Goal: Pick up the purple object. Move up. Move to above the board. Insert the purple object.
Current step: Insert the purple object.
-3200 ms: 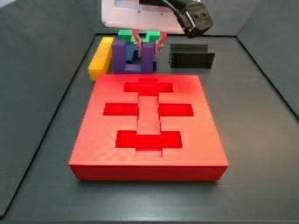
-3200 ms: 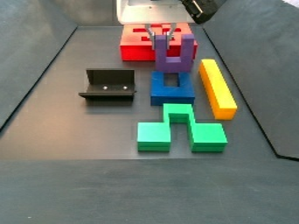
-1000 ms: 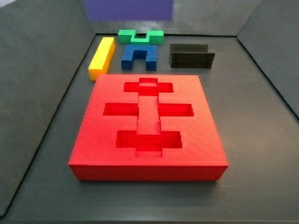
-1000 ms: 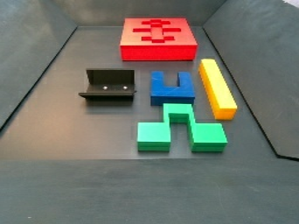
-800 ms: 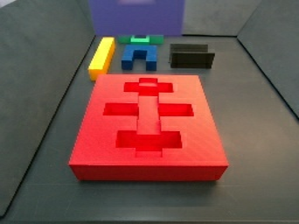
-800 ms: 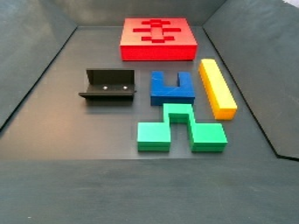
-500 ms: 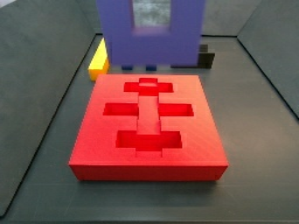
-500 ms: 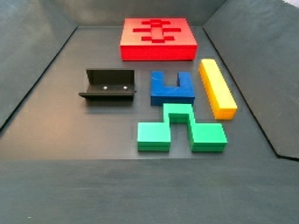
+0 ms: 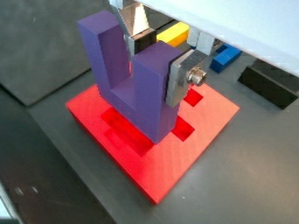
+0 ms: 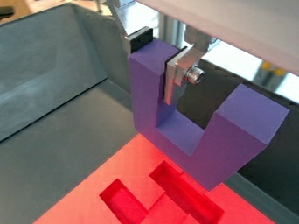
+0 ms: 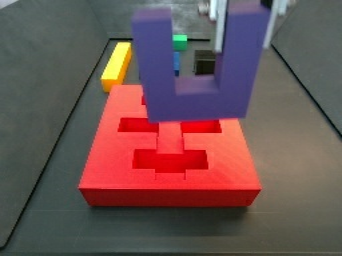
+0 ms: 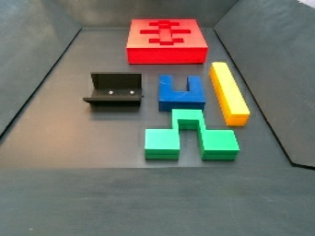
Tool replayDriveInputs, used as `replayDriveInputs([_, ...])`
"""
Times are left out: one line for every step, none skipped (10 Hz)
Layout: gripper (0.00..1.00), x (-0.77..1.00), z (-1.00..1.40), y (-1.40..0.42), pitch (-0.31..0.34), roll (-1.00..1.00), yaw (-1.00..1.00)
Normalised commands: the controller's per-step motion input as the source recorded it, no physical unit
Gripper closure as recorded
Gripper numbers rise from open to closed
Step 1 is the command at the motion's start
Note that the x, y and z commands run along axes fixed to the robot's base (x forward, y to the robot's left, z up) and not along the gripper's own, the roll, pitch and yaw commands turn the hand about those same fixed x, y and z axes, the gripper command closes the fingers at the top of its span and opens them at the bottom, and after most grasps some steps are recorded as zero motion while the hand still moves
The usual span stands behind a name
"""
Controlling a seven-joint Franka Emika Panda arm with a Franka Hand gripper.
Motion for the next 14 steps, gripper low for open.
replayDriveInputs([1.0,0.23,-0.28,-0.08,0.009,0.2,0.42])
replayDriveInputs([1.0,0.16,-0.24,0.0,0.003,0.15,0.36])
replayDriveInputs([1.0,0.04,-0.21,0.0,0.003,0.09,0.26])
replayDriveInputs([1.0,-0.01,-0.19,0.03,0.0,0.0,0.18])
replayDriveInputs([1.0,-0.11,-0.18,0.01,0.0,0.0,0.02])
replayDriveInputs([1.0,-0.21,-0.22,0.0,0.0,0.0,0.0])
replayDriveInputs([1.0,-0.34,-0.19,0.0,0.0,0.0,0.0])
replayDriveInputs([1.0,-0.31,-0.21,0.0,0.0,-0.06,0.0])
replayDriveInputs([1.0,-0.19,-0.22,0.0,0.0,-0.07,-0.08])
replayDriveInputs([1.0,-0.15,-0.25,0.0,0.0,-0.07,-0.11])
replayDriveInputs([1.0,-0.1,-0.29,0.0,0.0,-0.09,-0.13])
replayDriveInputs([1.0,-0.1,-0.29,0.0,0.0,-0.1,-0.18])
replayDriveInputs([1.0,-0.08,-0.26,0.0,0.0,-0.09,-0.21])
replayDriveInputs([1.0,-0.07,-0.22,0.0,0.0,-0.08,-0.18])
